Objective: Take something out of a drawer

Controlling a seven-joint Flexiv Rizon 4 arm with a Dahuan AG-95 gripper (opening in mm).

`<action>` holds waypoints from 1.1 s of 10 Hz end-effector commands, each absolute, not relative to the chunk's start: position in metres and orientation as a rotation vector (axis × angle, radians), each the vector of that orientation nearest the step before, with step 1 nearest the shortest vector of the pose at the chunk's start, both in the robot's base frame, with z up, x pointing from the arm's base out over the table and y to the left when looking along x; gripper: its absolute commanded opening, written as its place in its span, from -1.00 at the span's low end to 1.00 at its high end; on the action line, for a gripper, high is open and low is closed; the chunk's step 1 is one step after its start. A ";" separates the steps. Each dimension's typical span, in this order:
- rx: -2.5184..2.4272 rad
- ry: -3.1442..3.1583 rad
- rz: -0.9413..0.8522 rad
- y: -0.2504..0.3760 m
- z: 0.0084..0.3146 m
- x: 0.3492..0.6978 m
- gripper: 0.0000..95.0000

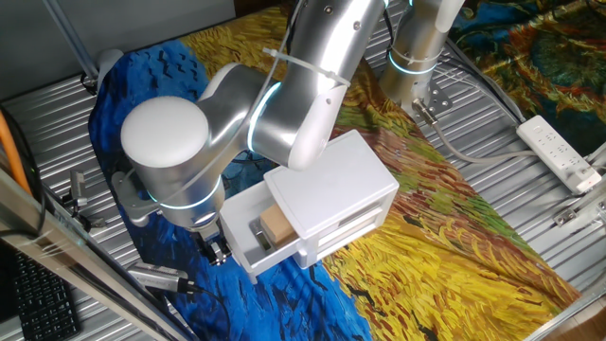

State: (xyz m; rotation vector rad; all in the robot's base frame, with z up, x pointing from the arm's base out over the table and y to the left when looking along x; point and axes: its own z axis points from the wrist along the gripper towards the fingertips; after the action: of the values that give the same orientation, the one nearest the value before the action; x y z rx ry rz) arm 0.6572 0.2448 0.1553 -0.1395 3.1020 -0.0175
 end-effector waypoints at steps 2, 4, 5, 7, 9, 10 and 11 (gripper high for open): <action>-0.145 3.107 -0.015 0.244 0.156 0.663 -1.00; -0.148 3.109 -0.011 0.243 0.157 0.668 -1.00; -0.147 3.110 -0.012 0.244 0.157 0.671 -1.00; -0.146 3.111 -0.011 0.244 0.156 0.675 -1.00; -0.148 3.111 -0.012 0.244 0.156 0.677 -1.00; -0.147 3.111 -0.012 0.245 0.156 0.678 -1.00; -0.144 3.112 -0.012 0.245 0.157 0.679 -1.00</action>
State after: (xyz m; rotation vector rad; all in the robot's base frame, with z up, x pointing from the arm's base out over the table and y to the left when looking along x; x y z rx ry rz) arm 0.6800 0.2448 0.1566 -0.1436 3.1112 -0.0123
